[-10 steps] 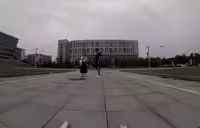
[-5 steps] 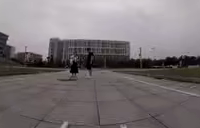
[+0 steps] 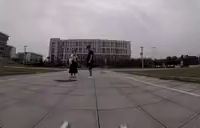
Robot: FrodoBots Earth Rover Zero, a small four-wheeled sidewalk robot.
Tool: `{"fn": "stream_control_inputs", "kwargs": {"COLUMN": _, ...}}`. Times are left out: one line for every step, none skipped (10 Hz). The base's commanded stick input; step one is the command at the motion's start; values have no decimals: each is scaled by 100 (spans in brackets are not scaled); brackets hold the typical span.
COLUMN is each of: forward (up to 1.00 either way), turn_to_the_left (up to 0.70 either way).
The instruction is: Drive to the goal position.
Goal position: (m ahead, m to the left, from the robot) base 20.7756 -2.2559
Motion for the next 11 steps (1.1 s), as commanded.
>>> {"fn": "stream_control_inputs", "kwargs": {"forward": 70, "turn_to_the_left": 0}}
{"fn": "stream_control_inputs", "kwargs": {"forward": 70, "turn_to_the_left": -3}}
{"fn": "stream_control_inputs", "kwargs": {"forward": 70, "turn_to_the_left": -27}}
{"fn": "stream_control_inputs", "kwargs": {"forward": 70, "turn_to_the_left": -33}}
{"fn": "stream_control_inputs", "kwargs": {"forward": 70, "turn_to_the_left": -34}}
{"fn": "stream_control_inputs", "kwargs": {"forward": 70, "turn_to_the_left": -34}}
{"fn": "stream_control_inputs", "kwargs": {"forward": 70, "turn_to_the_left": 0}}
{"fn": "stream_control_inputs", "kwargs": {"forward": 70, "turn_to_the_left": 0}}
{"fn": "stream_control_inputs", "kwargs": {"forward": 70, "turn_to_the_left": 0}}
{"fn": "stream_control_inputs", "kwargs": {"forward": 70, "turn_to_the_left": 0}}
{"fn": "stream_control_inputs", "kwargs": {"forward": 70, "turn_to_the_left": 0}}
